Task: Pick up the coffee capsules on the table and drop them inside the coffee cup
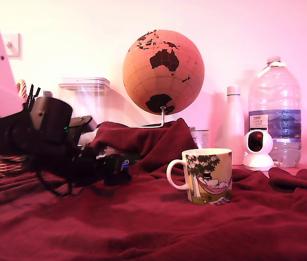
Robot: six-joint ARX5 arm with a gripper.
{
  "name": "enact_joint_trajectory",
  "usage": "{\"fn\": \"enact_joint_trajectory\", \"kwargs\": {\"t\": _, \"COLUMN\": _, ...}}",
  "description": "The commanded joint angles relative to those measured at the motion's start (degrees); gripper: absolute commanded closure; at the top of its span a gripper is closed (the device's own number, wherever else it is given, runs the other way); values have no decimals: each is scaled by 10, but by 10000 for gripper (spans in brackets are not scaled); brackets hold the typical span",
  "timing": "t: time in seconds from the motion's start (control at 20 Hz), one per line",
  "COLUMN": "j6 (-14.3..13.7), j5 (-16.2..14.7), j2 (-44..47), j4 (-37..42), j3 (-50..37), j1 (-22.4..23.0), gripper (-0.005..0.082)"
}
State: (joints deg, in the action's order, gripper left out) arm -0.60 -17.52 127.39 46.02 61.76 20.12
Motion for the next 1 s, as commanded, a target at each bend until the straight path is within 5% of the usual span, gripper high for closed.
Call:
{"fn": "enact_joint_trajectory", "kwargs": {"t": 0.0, "j6": -3, "j5": -1, "j2": 16, "j4": -5, "j3": 17, "j1": 2, "gripper": 163}}
{"fn": "enact_joint_trajectory", "kwargs": {"t": 0.95, "j6": -6, "j5": -5, "j2": 54, "j4": -42, "j3": 67, "j1": 2, "gripper": 172}}
